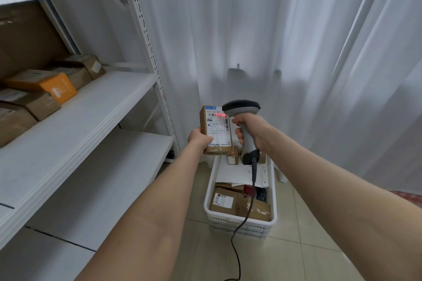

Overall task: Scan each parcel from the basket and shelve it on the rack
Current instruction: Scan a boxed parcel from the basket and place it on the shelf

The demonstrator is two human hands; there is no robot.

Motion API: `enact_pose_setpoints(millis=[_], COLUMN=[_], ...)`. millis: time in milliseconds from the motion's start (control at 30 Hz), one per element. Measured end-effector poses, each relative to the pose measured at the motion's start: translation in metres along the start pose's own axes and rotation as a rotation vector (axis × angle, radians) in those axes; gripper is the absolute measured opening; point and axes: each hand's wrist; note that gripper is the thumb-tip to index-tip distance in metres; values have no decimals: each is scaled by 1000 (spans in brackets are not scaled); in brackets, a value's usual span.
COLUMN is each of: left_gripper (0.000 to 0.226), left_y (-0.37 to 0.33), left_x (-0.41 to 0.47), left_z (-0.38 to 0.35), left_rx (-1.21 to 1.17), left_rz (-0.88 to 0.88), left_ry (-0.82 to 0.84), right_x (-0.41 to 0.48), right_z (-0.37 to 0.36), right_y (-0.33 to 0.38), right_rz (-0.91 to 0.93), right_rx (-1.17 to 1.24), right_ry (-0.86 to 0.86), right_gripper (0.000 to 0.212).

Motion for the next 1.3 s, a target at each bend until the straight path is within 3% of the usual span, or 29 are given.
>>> enact_pose_setpoints(millis=[500, 767, 1033, 1300], left_gripper=[42, 40, 29, 41], left_y=[-7, -23, -50, -93], left_x=[11, 22, 44, 96], left_z=[62, 114, 180, 206], left_rx=[-23, -108, -415, -532], left_rz=[-14, -40, -90, -80], left_ry=[-37, -104, -272, -472], right_x=[6, 24, 73, 144], right_z=[-56, -102, -150, -180], right_y=[26, 47, 75, 108], right_rz=[46, 83, 48, -2], right_rx=[-61, 140, 344, 381], right_ry=[85, 164, 227, 312], right_gripper=[4, 7, 6, 33])
Point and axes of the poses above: each hand's wrist, its own x-axis towards the middle knuckle, its own z-axis out of the back of the hand, y = z × x, and after that the axes turned 11 degrees about -x, right-handed
